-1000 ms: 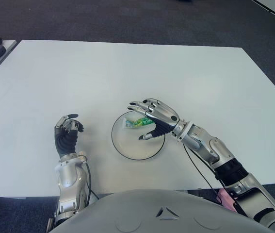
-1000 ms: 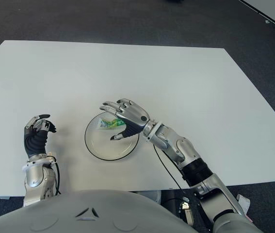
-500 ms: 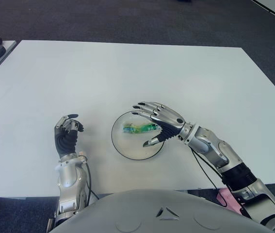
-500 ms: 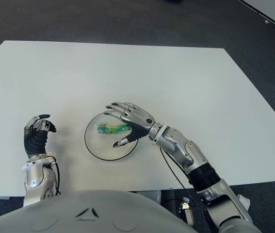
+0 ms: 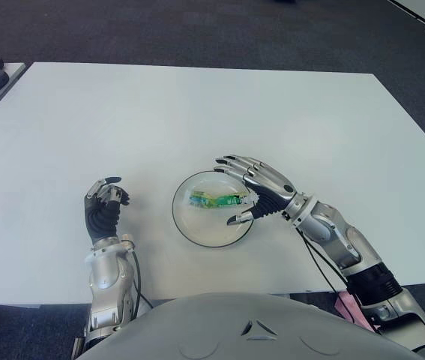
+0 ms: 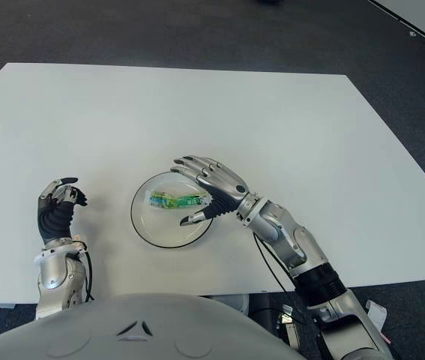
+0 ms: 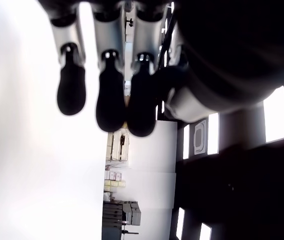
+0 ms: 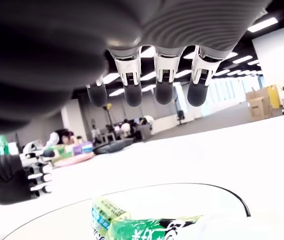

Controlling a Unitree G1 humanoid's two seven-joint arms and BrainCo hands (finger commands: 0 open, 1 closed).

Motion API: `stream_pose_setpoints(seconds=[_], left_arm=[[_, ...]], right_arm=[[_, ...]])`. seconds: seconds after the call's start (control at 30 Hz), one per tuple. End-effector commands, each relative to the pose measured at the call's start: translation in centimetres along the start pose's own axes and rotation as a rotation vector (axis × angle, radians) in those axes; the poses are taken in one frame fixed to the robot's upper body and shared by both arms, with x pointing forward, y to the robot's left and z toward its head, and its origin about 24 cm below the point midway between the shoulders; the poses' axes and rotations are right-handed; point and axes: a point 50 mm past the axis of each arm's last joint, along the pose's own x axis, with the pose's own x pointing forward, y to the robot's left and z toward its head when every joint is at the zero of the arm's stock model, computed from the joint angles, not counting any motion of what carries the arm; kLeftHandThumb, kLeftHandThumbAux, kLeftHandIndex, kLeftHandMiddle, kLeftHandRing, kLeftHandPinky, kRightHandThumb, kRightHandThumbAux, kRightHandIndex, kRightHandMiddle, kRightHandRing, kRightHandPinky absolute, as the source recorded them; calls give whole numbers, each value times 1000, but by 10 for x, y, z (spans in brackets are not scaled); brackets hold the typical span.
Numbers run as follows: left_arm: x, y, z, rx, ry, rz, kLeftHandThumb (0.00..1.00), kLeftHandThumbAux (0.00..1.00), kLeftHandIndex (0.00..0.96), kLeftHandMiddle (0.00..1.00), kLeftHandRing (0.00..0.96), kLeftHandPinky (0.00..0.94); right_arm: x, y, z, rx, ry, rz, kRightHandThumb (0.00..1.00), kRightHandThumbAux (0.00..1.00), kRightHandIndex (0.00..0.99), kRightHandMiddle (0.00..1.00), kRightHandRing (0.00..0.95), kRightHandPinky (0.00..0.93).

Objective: Put the toothpaste on the table into the plate.

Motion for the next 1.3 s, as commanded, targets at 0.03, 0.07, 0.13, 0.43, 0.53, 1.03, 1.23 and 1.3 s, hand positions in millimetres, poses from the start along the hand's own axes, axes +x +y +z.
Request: stream_pose_setpoints(seconds=[0.03, 0.07, 0.13, 0.43, 0.53, 1.03, 1.23, 1.3], left_arm=[[1, -2, -3, -14, 24, 8, 699, 722, 437, 699, 665, 635], [1, -2, -3, -13, 26, 10, 699, 722, 437, 699, 665, 634], [2, -2, -3, -12, 29, 13, 699, 722, 437, 697, 663, 632], [3, -2, -5, -7, 30, -1, 695, 721, 437, 684, 651, 613], [3, -3, -6, -3, 36, -9, 695, 722, 436, 681, 647, 613], [6, -6, -7, -11, 59, -17, 697, 722, 436, 680, 646, 599], [7, -7, -8, -26, 66, -6, 698, 723, 436, 692, 659, 595], [8, -8, -8, -31, 63, -7, 698, 723, 436, 697, 662, 597]], right_arm=[[-4, -1, -5, 94, 69, -105, 3, 445, 0, 0, 0, 23], [-4, -1, -5, 117, 79, -145, 2, 450, 0, 0, 0, 28], [-5, 0, -7, 163, 91, -224, 1, 503, 0, 0, 2, 70], [-9, 16, -15, 378, 157, -434, 0, 631, 56, 68, 82, 147], [-8, 17, -17, 441, 175, -497, 0, 658, 89, 95, 98, 145], [-11, 20, -29, 658, 374, -763, 6, 691, 189, 224, 203, 224], [-18, 24, -34, 740, 416, -806, 28, 682, 201, 245, 226, 241], [-20, 25, -36, 757, 423, -810, 38, 678, 212, 256, 236, 247]])
